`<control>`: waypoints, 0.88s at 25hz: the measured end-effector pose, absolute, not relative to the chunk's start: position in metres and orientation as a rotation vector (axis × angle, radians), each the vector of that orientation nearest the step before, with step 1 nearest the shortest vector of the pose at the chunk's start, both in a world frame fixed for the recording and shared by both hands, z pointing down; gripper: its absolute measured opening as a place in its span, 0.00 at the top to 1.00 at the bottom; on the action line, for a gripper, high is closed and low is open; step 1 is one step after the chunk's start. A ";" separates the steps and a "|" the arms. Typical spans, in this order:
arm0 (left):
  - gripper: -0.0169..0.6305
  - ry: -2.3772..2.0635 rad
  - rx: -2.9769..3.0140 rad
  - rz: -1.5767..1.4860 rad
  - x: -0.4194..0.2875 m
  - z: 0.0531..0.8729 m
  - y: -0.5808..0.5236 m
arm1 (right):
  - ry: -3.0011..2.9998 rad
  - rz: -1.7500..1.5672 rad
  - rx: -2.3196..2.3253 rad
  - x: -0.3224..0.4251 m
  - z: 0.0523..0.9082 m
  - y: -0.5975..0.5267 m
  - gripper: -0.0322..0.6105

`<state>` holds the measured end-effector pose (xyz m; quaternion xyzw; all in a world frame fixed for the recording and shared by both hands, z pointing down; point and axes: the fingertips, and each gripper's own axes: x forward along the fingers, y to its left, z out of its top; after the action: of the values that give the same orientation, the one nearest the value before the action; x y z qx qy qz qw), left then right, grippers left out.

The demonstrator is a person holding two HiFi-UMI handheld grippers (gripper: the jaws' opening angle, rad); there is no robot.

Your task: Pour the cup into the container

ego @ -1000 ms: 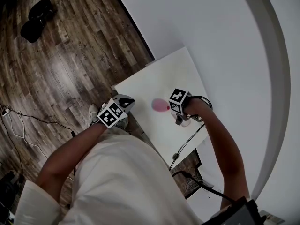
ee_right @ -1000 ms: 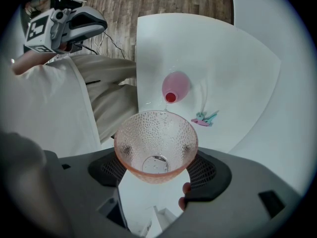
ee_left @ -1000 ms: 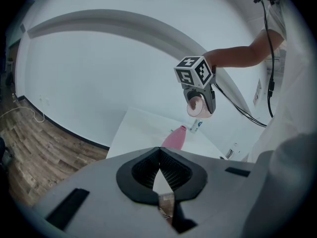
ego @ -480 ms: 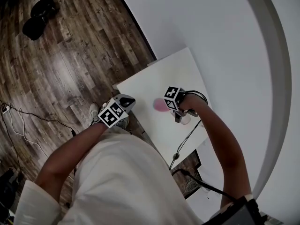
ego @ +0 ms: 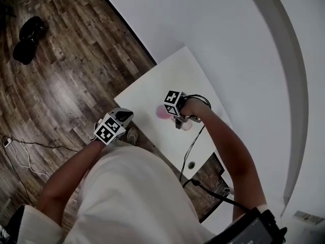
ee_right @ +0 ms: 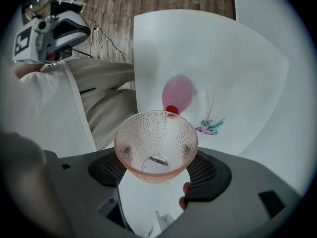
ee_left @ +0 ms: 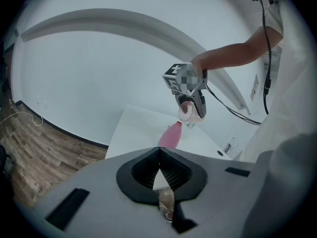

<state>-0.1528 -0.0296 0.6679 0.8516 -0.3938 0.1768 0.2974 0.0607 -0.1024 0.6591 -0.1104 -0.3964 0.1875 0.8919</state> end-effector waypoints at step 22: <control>0.96 -1.010 2.333 0.437 -0.088 0.584 -0.070 | -1.515 0.664 0.142 0.088 0.626 -0.083 0.38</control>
<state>-0.0884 -0.0698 0.5843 0.8689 -0.3761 0.1627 0.2776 0.0884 -0.0829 0.6262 0.0631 -0.6735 0.2952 0.6748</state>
